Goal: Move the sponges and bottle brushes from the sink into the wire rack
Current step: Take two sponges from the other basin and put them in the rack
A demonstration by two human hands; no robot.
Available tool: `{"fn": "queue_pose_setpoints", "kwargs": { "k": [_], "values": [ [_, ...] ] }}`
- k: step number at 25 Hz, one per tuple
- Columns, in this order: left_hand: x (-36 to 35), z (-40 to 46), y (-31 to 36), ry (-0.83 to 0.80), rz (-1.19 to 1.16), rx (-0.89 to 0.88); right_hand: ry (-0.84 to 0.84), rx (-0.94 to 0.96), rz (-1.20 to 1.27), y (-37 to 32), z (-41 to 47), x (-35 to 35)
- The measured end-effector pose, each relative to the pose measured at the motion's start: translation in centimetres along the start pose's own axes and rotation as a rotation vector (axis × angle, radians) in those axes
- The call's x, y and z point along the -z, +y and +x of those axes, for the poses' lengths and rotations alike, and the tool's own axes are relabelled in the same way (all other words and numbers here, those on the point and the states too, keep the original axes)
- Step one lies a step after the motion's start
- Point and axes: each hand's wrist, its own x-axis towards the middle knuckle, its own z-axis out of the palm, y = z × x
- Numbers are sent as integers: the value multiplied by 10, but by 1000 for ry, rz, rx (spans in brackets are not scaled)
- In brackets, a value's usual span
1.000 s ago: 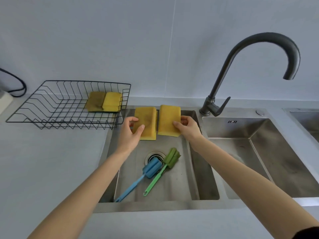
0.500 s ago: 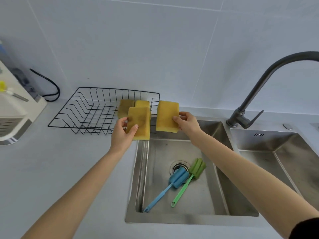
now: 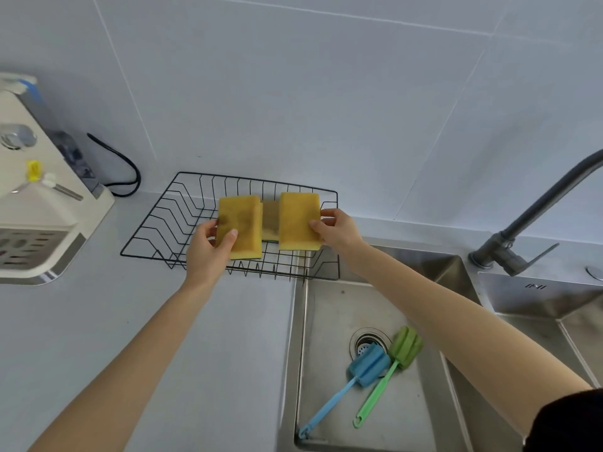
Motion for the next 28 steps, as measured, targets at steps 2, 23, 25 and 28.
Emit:
{"fn": "queue_pose_setpoints", "kwargs": {
  "k": [2, 23, 25, 28],
  "values": [
    [9, 15, -4, 32, 1, 12, -37, 3, -25, -7, 14, -18],
    [35, 100, -41, 97, 78, 64, -142, -104, -330, -34, 117, -143],
    [33, 102, -42, 101, 77, 65, -166, -15, -464, -35, 113, -145],
    [33, 103, -42, 107, 74, 59, -169, 161, -687, -31, 107, -146]
  ]
}}
